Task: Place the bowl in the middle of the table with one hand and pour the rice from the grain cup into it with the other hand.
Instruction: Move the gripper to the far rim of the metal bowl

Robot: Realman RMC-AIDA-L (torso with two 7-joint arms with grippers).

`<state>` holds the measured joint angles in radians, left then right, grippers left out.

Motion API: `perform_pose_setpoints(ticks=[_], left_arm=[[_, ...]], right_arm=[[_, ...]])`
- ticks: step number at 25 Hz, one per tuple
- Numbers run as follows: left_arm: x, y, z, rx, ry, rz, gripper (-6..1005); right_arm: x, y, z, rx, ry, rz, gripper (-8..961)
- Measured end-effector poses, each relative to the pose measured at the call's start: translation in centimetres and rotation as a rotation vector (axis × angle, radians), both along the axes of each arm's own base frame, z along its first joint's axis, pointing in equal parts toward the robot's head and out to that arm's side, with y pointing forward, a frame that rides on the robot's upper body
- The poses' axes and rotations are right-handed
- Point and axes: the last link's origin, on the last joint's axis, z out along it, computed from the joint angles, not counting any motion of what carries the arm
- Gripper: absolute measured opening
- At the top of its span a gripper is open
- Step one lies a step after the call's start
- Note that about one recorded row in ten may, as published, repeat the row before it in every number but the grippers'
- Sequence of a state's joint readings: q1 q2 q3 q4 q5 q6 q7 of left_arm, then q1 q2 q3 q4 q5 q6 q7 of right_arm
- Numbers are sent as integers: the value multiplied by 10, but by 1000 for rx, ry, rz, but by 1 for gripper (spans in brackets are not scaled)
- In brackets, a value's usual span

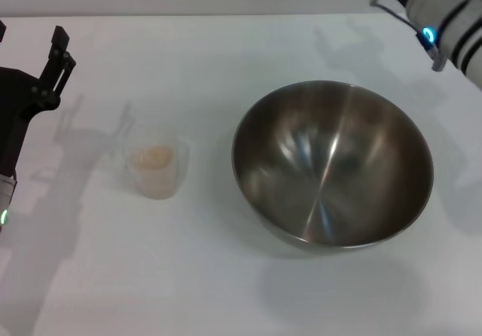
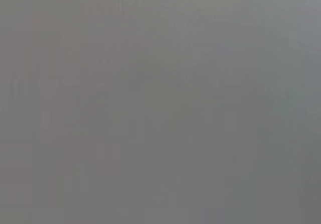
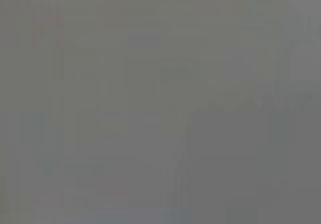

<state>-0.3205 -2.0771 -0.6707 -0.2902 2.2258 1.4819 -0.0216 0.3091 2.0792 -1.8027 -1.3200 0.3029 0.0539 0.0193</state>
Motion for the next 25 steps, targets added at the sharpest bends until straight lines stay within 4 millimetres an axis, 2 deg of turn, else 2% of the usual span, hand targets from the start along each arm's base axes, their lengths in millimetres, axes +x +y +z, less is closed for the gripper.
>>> perform_pose_setpoints(ticks=[4,8,10,11,15,20,25], left_arm=[[-1,1,3,16,-6,9,830],[-4,2,7,36,-11,25,829],[-5,2,8,41,-12,30,829],[-5,2,8,41,-12,30,829],[-6,4,9,42,-9,30,829],[-5,5,10,42,-5,27,829],[-3,8,10,42,-1,21,828]], right_arm=[[-13,-3,7,-109,-69,-88,646],[-28,-10,30,-225,-181,-185,645],[-32,-17,43,-355,-262,-255,645],[-32,-17,43,-355,-262,-255,645],[-25,-17,59,-533,-376,-344,645],[-8,-10,56,-674,-431,-390,644],[2,-5,53,-734,-438,-402,643]])
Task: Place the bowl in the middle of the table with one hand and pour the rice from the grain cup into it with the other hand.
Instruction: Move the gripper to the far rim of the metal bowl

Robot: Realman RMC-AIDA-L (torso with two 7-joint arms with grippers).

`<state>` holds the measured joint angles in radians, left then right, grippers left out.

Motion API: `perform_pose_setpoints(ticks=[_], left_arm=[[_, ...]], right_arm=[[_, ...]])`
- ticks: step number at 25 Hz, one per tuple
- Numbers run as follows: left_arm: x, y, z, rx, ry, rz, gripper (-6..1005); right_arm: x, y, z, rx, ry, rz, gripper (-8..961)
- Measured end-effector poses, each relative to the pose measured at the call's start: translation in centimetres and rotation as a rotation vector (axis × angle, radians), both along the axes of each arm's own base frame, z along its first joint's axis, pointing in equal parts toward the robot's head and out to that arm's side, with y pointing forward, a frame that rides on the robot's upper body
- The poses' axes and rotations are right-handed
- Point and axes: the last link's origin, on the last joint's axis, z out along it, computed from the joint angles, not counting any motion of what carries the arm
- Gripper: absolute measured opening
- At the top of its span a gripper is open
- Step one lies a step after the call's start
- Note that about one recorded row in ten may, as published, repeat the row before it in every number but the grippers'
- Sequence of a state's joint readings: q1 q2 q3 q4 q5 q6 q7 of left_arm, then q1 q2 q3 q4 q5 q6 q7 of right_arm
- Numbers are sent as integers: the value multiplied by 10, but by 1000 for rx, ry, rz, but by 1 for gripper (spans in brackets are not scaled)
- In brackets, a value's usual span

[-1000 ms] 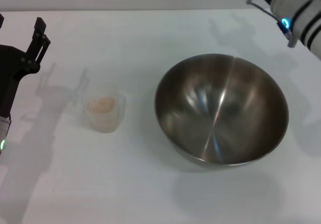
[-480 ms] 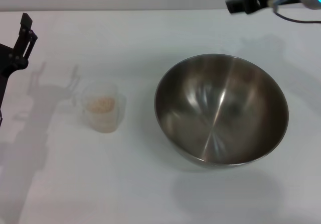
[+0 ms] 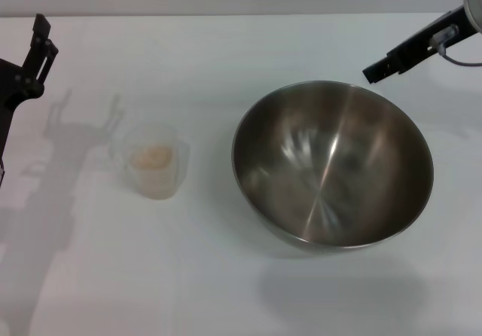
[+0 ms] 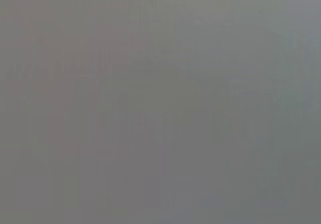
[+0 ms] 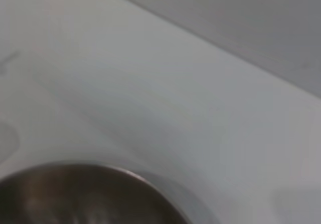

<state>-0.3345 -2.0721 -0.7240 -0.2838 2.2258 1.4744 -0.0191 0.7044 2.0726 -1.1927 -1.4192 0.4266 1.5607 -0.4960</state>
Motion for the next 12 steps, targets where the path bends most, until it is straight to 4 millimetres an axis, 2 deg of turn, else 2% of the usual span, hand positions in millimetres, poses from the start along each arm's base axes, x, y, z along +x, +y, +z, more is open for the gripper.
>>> perform_pose_setpoints(ticks=[12], left_arm=[[2,3,1,8,3,-1,828]], right_arm=[[27,4,-30,-129,-23,-50,642]])
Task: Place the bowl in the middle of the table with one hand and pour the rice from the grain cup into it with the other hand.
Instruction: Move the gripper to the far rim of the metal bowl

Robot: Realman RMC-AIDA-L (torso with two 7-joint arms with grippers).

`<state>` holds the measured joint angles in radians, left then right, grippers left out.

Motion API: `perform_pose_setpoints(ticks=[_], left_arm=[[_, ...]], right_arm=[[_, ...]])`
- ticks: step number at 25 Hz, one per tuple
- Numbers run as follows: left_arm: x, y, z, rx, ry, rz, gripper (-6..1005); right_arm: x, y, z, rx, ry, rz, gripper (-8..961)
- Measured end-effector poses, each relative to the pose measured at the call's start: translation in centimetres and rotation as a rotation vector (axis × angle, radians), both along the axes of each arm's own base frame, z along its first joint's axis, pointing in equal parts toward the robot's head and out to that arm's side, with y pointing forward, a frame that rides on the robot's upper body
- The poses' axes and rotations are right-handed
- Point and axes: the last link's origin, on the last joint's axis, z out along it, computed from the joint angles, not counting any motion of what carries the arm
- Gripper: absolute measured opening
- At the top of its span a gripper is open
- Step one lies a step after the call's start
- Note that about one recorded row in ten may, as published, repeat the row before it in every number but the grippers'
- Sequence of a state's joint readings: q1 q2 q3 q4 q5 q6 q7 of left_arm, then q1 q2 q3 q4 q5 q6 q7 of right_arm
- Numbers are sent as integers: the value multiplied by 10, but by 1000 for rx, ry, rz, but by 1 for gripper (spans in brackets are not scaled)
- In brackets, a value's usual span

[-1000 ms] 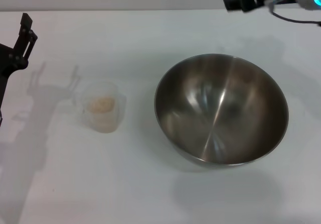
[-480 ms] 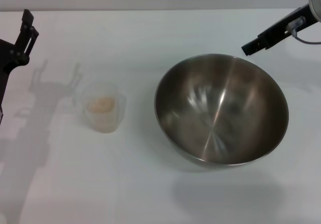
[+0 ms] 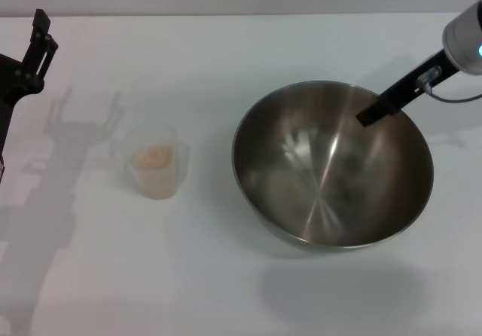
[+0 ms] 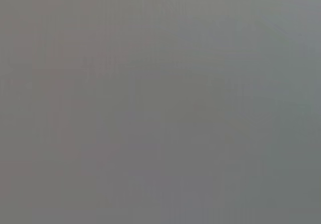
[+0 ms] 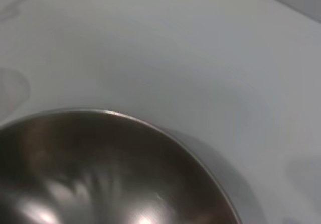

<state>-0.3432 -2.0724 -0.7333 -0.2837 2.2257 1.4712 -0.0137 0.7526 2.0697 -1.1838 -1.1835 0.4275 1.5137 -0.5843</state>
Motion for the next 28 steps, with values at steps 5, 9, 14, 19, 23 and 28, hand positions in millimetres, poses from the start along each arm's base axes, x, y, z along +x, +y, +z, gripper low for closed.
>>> perform_pose_setpoints(ticks=[5,9,14,19,23,28], left_arm=[[0,0,1,2,-3,1,827],[0,1,1,6,-9,4,827],[0,1,1,5,-11,4,827],[0,1,1,5,-12,4,826],[0,1,1,5,-12,4,826],[0,1,1,5,-12,2,826]], right_arm=[[8,2,-5,1,-10,-6,641],[13,1,-10,-10,-13,-12,528],[15,1,-13,-28,-14,-8,346],[15,1,-12,-22,-8,3,175],[16,2,-11,-13,-6,7,82],[10,5,-6,7,39,33,35]])
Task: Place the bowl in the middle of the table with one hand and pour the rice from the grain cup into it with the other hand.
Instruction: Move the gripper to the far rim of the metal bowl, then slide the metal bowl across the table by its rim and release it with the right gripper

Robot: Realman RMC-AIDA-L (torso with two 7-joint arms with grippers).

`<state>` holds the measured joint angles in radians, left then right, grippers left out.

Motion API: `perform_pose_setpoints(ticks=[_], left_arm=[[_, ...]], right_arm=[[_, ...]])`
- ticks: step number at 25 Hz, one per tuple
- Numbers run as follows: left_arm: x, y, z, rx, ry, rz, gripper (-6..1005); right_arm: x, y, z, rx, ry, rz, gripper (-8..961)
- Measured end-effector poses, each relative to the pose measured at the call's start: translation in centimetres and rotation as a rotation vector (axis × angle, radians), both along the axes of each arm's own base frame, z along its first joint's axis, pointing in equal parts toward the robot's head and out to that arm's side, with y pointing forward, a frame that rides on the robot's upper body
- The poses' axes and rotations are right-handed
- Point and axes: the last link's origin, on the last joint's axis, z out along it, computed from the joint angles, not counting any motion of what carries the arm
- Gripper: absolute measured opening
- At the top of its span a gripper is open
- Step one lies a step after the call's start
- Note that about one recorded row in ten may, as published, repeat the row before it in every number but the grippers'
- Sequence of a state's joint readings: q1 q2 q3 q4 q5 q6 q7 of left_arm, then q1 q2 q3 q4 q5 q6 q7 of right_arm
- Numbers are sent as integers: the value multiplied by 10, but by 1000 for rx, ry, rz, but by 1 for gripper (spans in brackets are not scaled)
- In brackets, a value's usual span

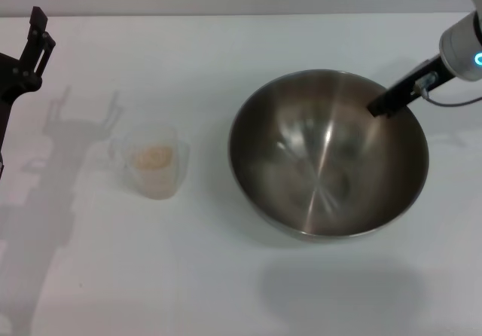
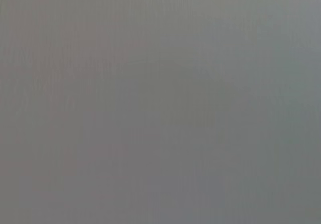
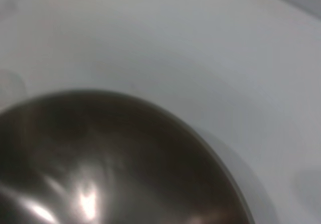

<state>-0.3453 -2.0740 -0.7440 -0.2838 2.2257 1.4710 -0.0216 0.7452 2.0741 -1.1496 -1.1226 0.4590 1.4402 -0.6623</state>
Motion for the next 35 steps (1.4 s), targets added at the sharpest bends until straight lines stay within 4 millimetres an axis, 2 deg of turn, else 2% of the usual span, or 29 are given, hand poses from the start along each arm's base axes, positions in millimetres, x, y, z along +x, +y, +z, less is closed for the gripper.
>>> perform_pose_setpoints(ticks=[11,18,23,35], left_arm=[[1,0,0,3,-1,-5,825],[1,0,0,3,-2,-6,825],[1,0,0,1,-1,-4,825],[1,0,0,2,-2,-6,824]], right_arm=[[-22,-13,6,-62,128,151,3],[-28,-33,-6,-222,161,244,4],[-29,-39,-16,-274,148,260,5],[-32,-35,-34,-310,134,251,7]])
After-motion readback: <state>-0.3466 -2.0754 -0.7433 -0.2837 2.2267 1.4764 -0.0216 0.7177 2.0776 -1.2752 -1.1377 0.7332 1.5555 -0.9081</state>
